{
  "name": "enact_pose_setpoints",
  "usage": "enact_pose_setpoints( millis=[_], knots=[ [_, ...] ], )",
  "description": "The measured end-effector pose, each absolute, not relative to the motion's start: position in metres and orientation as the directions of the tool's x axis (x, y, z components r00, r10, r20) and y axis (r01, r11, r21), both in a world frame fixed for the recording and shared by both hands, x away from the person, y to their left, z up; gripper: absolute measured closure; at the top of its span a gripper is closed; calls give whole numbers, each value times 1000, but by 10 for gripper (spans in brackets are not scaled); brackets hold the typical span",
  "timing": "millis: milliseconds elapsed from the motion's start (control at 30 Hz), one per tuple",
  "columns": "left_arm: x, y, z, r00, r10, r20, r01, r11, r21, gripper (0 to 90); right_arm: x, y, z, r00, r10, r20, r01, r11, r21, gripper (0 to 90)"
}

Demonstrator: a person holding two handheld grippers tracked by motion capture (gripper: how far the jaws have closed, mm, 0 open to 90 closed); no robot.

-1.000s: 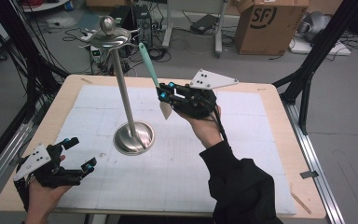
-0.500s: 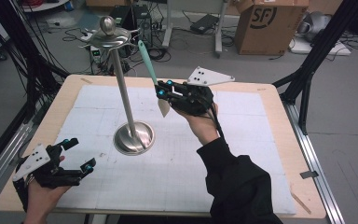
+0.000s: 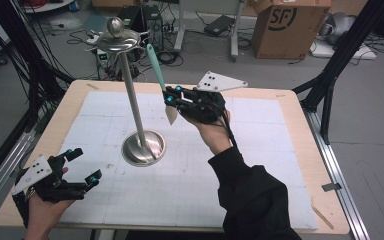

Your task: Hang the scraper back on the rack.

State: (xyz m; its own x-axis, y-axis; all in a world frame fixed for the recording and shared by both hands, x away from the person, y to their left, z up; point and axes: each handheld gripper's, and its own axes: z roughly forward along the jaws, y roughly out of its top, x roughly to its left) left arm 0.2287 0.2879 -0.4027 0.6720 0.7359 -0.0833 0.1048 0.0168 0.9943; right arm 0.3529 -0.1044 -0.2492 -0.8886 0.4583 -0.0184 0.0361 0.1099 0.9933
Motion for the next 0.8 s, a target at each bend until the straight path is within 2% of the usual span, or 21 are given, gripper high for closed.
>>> enact_pose_setpoints(
  millis=[800],
  knots=[
    [228,288,-403,670,738,-82,109,12,994,17,357,-82,-256,-880,474,-18,46,123,991,798]
  ],
)
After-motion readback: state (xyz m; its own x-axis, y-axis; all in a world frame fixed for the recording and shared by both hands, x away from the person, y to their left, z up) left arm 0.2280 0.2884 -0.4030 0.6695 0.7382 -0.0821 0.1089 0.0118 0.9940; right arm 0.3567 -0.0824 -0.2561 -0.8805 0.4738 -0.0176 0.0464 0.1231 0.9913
